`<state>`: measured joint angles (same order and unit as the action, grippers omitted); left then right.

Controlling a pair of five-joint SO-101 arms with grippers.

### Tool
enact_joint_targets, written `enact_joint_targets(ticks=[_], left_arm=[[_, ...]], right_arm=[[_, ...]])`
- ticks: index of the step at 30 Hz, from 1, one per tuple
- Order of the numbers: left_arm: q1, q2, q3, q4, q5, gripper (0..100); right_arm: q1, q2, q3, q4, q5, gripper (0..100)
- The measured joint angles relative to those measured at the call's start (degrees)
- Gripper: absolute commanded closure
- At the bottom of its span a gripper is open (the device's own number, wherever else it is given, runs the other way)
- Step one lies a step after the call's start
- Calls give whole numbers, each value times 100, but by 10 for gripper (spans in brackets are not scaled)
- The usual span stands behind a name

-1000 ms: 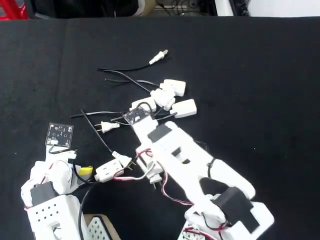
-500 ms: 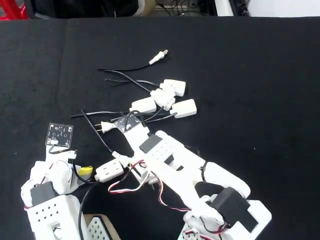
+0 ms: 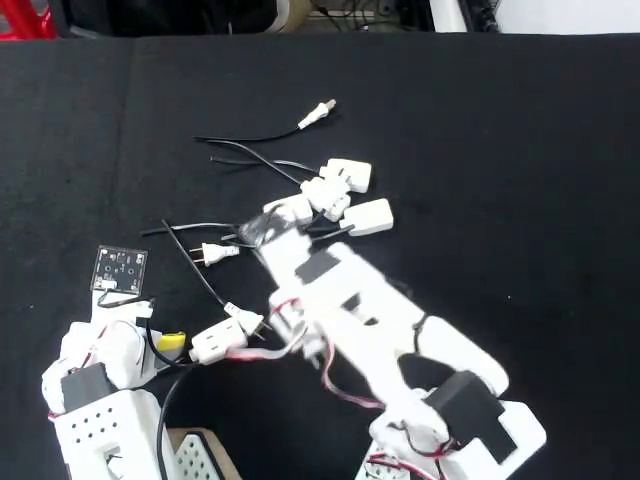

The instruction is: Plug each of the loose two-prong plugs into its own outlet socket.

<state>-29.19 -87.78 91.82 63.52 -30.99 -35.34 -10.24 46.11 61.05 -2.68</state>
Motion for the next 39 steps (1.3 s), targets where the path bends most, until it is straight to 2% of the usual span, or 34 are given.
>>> enact_joint_targets(ticks=[4, 7, 15, 18, 24, 31, 36, 39], left_arm=[[0, 0, 0, 0, 0, 604], [0, 0, 0, 0, 0, 604], [0, 0, 0, 0, 0, 604], [0, 0, 0, 0, 0, 604], [0, 0, 0, 0, 0, 604], [0, 0, 0, 0, 0, 604], [0, 0, 0, 0, 0, 604], [0, 0, 0, 0, 0, 604]], right_arm=[[826, 0, -484, -193, 598, 986], [1187, 18, -730, -264, 1002, 986], [1108, 695, -659, -809, 2259, 982], [1116, 993, -659, -1055, 2620, 916], [1090, 1143, -659, -1029, 2637, 752], [1222, 237, -659, 149, 2919, 744], [1565, -18, -651, 158, 3121, 744], [1530, 211, -466, -308, 3121, 744]])
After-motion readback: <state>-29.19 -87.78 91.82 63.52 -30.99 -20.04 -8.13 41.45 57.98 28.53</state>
